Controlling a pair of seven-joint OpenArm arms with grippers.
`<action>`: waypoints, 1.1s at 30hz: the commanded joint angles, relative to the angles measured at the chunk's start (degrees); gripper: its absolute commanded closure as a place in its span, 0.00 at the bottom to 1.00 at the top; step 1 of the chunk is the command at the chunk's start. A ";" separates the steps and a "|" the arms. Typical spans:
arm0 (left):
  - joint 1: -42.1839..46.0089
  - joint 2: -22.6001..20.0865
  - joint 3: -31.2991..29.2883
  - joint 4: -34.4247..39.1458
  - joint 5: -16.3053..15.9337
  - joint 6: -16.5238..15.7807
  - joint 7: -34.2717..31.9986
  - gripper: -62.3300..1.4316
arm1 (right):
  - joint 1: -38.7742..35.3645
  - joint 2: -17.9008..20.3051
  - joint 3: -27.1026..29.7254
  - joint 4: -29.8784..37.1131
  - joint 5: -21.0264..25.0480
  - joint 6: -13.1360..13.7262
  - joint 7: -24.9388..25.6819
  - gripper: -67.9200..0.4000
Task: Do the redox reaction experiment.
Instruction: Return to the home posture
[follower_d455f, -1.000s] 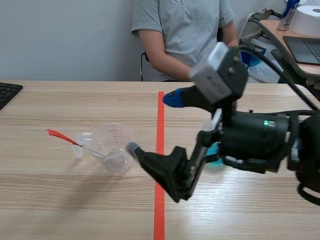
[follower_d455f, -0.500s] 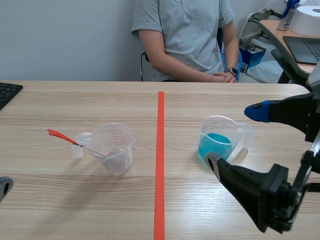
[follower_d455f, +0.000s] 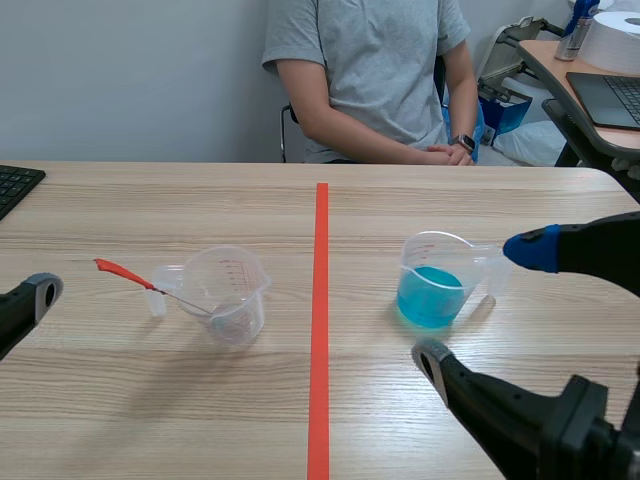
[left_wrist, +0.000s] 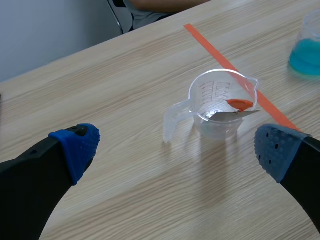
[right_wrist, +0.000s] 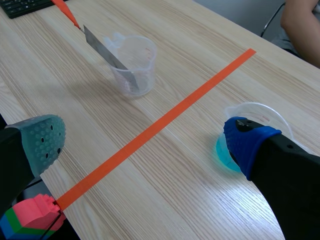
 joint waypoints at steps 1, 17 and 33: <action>-0.79 0.28 0.87 0.20 -0.35 -0.11 0.13 0.00 | 0.81 -0.20 -0.11 0.20 0.39 -0.02 0.83 0.00; -4.17 3.93 1.18 0.17 -0.13 -2.27 1.97 0.00 | 0.81 -0.20 -0.11 0.20 0.00 0.00 -0.26 0.00; -4.17 3.96 1.18 0.02 -0.13 -2.23 1.99 0.00 | 0.81 -0.20 -0.11 0.20 -0.02 0.00 -0.74 0.00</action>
